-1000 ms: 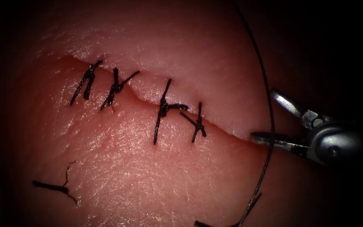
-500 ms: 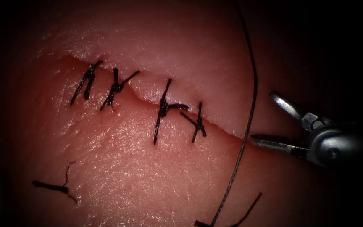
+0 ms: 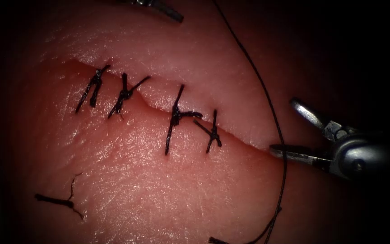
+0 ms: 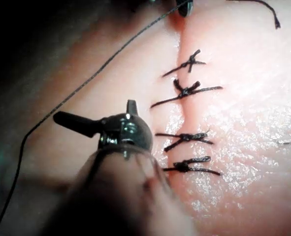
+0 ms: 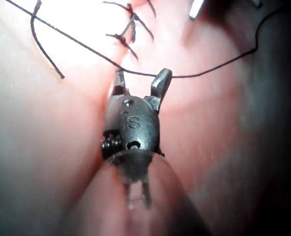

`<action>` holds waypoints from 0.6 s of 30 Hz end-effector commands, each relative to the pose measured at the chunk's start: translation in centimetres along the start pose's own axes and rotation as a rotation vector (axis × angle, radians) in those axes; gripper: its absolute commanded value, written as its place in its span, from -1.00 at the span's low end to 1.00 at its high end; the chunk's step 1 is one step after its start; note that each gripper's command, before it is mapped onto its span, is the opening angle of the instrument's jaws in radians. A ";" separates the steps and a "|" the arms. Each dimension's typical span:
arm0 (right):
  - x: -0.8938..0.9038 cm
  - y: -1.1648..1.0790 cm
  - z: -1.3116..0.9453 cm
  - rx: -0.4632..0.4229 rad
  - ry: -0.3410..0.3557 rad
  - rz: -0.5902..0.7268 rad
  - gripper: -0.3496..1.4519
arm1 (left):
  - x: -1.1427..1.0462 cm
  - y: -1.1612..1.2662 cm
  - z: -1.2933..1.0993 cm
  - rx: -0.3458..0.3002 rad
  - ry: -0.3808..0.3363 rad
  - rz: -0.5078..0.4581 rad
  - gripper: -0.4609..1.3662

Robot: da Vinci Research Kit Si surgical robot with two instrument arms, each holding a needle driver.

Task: Wound Closure
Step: Use the left gripper to grab the suture and pull the needle back into frame

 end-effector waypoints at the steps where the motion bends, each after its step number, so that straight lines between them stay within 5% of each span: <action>1: 0.00 0.00 0.00 0.004 0.000 0.000 0.73 | 0.02 0.08 -0.01 -0.007 -0.001 0.015 0.85; 9: -0.01 0.00 0.01 0.003 -0.001 0.000 0.73 | 0.41 0.83 -0.14 -0.062 0.075 0.128 0.80; 18: 0.00 0.00 0.02 0.003 -0.001 0.006 0.73 | 0.91 1.19 -0.01 -0.049 0.160 0.279 0.80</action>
